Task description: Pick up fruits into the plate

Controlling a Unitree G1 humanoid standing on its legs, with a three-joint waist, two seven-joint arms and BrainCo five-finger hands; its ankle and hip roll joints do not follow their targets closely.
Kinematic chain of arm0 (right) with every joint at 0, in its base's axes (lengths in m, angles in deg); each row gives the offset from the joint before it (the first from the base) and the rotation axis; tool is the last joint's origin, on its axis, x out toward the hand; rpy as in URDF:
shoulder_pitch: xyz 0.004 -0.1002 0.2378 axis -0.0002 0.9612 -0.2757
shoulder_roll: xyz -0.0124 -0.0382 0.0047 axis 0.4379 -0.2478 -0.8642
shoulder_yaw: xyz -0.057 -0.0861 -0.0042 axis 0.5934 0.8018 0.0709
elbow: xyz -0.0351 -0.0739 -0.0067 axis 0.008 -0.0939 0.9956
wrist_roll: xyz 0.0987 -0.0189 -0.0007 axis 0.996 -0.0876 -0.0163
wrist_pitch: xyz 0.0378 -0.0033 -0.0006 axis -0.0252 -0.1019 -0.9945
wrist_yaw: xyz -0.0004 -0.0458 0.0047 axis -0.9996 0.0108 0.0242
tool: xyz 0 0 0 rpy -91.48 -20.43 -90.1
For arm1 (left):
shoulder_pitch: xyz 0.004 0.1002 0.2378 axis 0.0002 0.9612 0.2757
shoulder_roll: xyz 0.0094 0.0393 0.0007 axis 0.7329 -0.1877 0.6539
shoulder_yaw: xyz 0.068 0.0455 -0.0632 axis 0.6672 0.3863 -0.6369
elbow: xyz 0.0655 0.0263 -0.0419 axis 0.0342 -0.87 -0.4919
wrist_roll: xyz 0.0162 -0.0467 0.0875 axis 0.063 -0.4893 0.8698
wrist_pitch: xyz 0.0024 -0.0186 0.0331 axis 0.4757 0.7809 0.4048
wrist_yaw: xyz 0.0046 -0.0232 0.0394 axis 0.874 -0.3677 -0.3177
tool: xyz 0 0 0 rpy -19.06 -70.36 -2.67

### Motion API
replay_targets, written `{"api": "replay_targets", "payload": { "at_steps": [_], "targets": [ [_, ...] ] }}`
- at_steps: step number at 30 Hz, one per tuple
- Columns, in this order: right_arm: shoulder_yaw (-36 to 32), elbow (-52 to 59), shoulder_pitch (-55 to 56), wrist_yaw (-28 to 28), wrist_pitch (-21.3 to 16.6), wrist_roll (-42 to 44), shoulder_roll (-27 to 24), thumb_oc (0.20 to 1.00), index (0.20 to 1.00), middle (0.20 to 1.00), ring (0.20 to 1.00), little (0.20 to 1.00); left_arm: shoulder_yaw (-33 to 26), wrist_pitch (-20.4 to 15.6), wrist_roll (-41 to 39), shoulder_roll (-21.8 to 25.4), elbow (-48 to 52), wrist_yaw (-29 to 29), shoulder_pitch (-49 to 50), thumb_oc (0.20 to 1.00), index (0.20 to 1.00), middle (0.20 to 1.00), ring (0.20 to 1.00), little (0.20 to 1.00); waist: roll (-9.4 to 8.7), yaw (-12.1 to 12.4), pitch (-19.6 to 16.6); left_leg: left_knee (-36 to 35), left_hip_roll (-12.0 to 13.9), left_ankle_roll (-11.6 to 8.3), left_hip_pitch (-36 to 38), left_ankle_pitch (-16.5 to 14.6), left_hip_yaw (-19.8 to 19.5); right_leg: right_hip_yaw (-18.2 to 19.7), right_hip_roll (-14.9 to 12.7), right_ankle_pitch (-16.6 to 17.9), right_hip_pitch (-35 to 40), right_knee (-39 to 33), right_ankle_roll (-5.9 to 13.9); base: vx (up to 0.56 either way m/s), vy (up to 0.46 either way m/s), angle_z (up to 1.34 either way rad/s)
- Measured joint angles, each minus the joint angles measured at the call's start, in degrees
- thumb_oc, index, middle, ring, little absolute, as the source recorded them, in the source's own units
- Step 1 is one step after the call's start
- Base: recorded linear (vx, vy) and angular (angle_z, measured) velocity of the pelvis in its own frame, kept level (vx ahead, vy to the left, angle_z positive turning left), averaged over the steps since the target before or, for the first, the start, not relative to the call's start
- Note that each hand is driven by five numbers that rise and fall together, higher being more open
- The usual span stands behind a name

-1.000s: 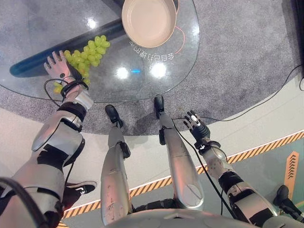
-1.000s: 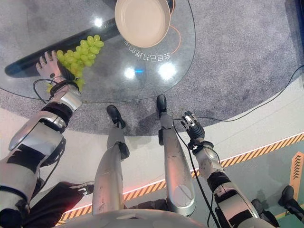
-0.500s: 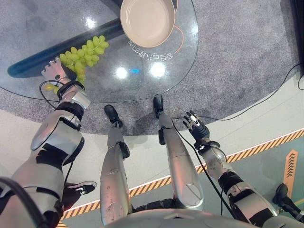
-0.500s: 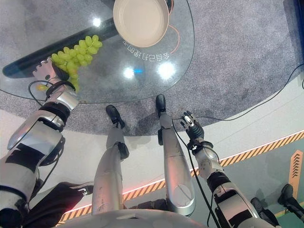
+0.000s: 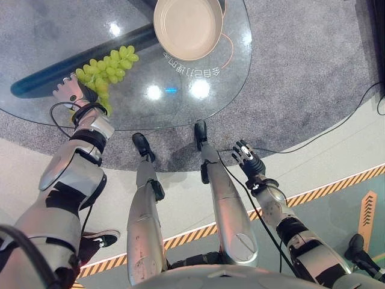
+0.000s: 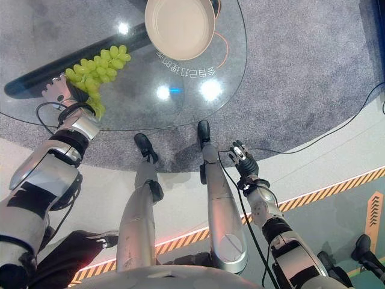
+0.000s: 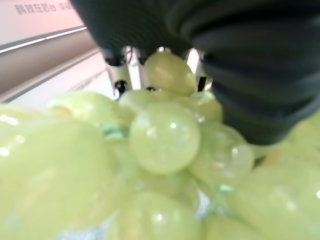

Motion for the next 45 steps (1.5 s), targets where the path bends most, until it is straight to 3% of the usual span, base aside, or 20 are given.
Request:
{"api": "replay_targets", "payload": {
  "at_steps": [8, 17, 26, 32, 39, 43, 45],
  "targets": [
    [-0.05, -0.04, -0.01, -0.14, -0.63, -0.02, -0.01, 1.000, 1.000, 1.000, 1.000, 1.000, 0.52, -3.29, 0.73, -0.12, 2.52, 2.83, 0.73, 0.200, 0.200, 0.200, 0.200, 0.200, 0.01, 0.16, 0.00, -0.07, 0.00, -0.01, 3.26, -0.01, -0.03, -0.01, -0.01, -0.01, 3.28, -0.19, 0.01, 0.01, 0.022, 0.00],
    [-1.03, 0.47, 0.16, -0.43, -2.03, -0.16, -0.10, 1.000, 1.000, 1.000, 1.000, 1.000, 0.43, -8.71, 2.98, 3.30, 10.98, 9.39, 4.95, 0.200, 0.200, 0.200, 0.200, 0.200, 0.46, 1.44, 0.24, -2.55, -0.15, -0.16, 13.23, 0.12, -0.12, -0.43, 0.02, -0.02, 13.54, -3.18, 0.03, 0.04, 0.040, 0.00],
    [-3.50, 6.29, 3.24, -0.11, -2.17, -2.43, -0.64, 1.000, 1.000, 1.000, 1.000, 1.000, -2.27, -11.66, 11.95, 11.25, 23.97, 15.76, 13.72, 0.200, 0.200, 0.200, 0.200, 0.200, 2.65, 4.15, 1.33, -5.70, -0.28, -0.57, 25.33, -0.01, -1.81, -3.29, -0.01, -0.02, 28.06, -8.59, 0.04, 0.08, 0.032, 0.13],
    [-5.79, 16.00, 5.53, -1.65, -1.32, -7.00, -3.80, 1.000, 1.000, 1.000, 1.000, 1.000, -3.06, -14.00, 20.55, 21.08, 37.09, 21.38, 18.37, 0.200, 0.200, 0.200, 0.200, 0.200, 2.94, 6.16, 1.09, -5.74, -0.28, -1.41, 29.30, -0.78, -2.95, -4.68, 0.02, 0.15, 34.17, -11.63, -0.13, 0.09, -0.013, 0.10],
    [-10.04, 26.06, 5.91, -7.59, 4.45, -11.98, -11.55, 1.000, 1.000, 1.000, 1.000, 1.000, -5.78, -19.49, 30.01, 29.02, 48.15, 27.55, 21.08, 0.200, 0.200, 0.200, 0.200, 0.200, 2.83, 7.79, 0.62, -5.74, -0.18, -1.69, 33.75, -1.87, -3.24, -5.08, 0.19, 0.42, 39.99, -13.88, -0.17, 0.11, -0.044, 0.04],
    [-12.60, 32.41, 5.24, -12.56, 9.71, -14.99, -18.12, 1.000, 1.000, 1.000, 1.000, 1.000, -8.85, -25.42, 35.80, 32.76, 53.90, 30.76, 22.71, 0.200, 0.200, 0.200, 0.200, 0.200, 2.39, 8.55, -1.59, -5.76, -0.06, -1.96, 36.17, -2.67, -3.46, -5.59, 0.39, 0.48, 43.40, -15.55, -0.23, 0.14, -0.023, 0.03],
    [-13.42, 33.72, 4.39, -14.74, 12.54, -16.12, -20.71, 1.000, 1.000, 1.000, 1.000, 1.000, -9.16, -28.84, 37.77, 33.87, 55.57, 31.73, 23.95, 0.200, 0.200, 0.200, 0.200, 0.200, 2.42, 8.92, -5.69, -5.78, -0.02, -2.21, 36.31, -3.25, -3.49, -5.86, 0.51, 0.48, 43.92, -16.54, -0.23, 0.13, -0.012, 0.02]
  ]
}}
